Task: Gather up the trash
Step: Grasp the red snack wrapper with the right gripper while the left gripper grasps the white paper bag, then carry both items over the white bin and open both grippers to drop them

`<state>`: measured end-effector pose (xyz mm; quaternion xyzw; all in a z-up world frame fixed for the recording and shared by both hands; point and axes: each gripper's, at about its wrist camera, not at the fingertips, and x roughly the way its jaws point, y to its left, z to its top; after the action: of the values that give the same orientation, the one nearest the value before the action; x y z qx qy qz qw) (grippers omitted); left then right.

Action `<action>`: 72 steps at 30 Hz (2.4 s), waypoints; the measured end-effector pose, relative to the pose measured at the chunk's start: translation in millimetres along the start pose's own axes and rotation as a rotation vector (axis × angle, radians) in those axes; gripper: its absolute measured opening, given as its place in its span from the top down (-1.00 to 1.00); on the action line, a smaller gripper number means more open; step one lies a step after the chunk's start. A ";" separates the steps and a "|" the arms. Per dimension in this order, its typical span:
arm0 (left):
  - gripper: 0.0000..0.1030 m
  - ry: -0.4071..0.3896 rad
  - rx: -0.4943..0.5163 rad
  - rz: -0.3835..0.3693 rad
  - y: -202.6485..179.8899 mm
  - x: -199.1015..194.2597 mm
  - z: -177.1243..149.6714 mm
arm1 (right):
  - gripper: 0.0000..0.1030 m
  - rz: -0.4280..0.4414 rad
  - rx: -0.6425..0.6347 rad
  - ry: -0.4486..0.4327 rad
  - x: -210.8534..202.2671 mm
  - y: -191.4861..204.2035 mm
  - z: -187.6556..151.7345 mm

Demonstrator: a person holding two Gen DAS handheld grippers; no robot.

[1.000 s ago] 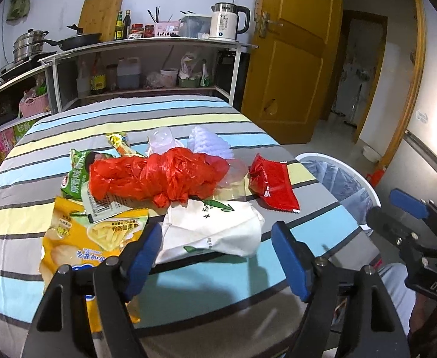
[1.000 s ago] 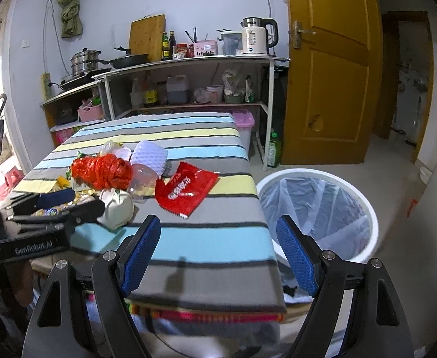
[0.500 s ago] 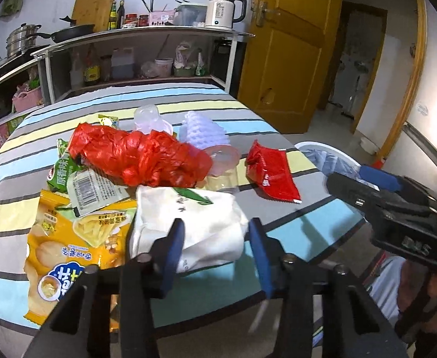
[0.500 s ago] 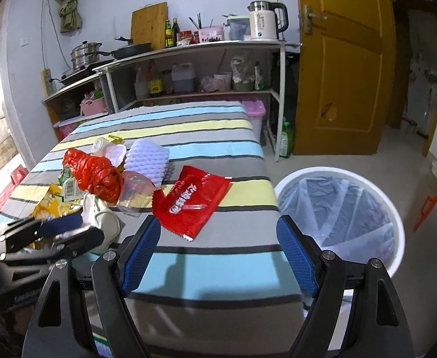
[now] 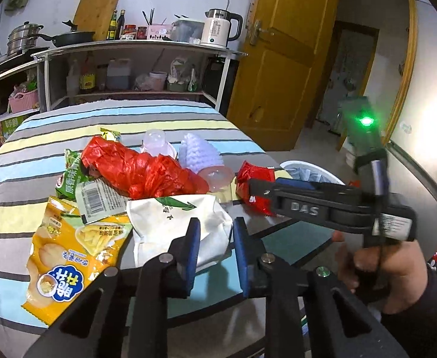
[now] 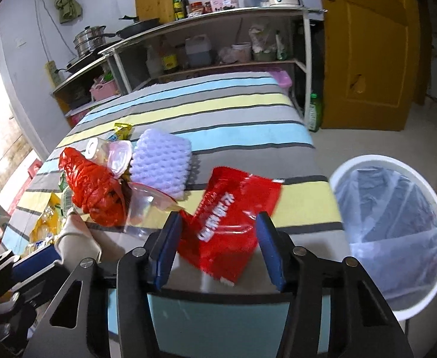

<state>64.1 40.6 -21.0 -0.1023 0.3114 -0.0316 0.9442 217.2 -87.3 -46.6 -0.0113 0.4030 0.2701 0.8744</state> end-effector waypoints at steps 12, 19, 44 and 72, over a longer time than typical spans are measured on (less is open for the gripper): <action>0.66 -0.032 -0.003 0.004 7.0 -10.7 0.9 | 0.86 0.004 -0.059 0.054 16.7 24.8 6.6; 0.71 -0.055 -0.004 0.017 7.2 -22.0 2.1 | 0.92 0.011 -0.032 0.041 4.6 15.1 1.9; 0.72 -0.101 0.079 -0.023 -29.9 -29.5 24.0 | 0.91 0.060 0.014 -0.037 -46.9 -17.3 -4.5; 0.72 -0.092 0.129 -0.038 -51.7 -18.2 39.2 | 0.87 0.054 0.044 -0.019 -51.4 -41.6 -12.5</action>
<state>73.0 -0.9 31.3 -0.0485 0.2629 -0.0646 0.9614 201.2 -149.6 -26.8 0.0215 0.4007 0.2847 0.8706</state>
